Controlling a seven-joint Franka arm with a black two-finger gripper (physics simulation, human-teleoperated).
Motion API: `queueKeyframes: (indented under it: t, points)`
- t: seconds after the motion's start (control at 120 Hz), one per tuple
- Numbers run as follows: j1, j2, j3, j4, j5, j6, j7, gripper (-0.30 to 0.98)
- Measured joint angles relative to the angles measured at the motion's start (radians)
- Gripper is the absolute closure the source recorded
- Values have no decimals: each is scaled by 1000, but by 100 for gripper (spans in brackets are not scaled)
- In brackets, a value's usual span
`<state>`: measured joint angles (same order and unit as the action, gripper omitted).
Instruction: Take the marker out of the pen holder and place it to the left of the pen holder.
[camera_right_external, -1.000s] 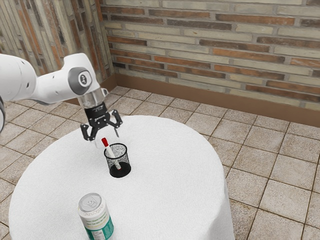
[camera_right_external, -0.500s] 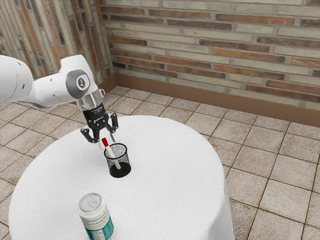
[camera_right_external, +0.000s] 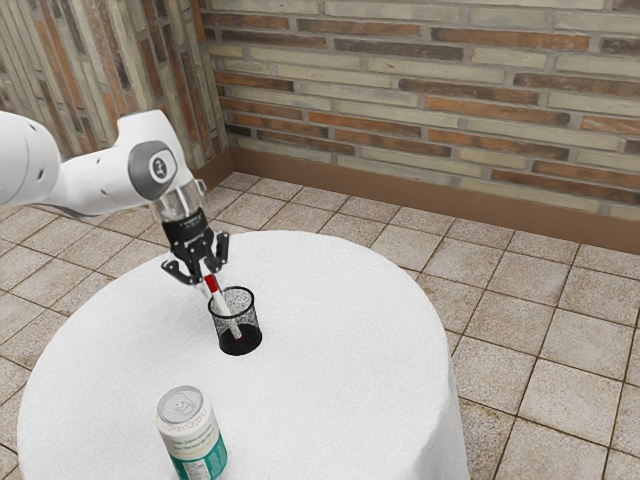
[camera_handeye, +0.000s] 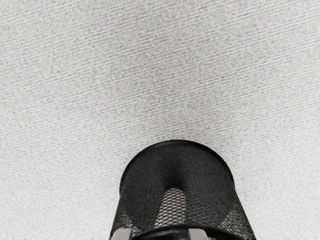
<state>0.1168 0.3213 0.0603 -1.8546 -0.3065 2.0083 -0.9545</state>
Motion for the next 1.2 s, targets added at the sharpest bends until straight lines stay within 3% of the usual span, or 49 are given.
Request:
queueKeyframes:
  t: [0.2,0.367,0.55,0.867,1.067,1.2]
  points:
    - [0,-25,0,-1,-6,8,-6,67]
    - [0,-137,0,10,6,2,-12,69]
    - [-2,-183,15,100,62,-124,-33,70]
    - [73,6,102,130,130,-411,-76,72]
    - [97,85,95,126,94,-471,-9,71]
    - [98,106,87,121,70,-481,34,64]
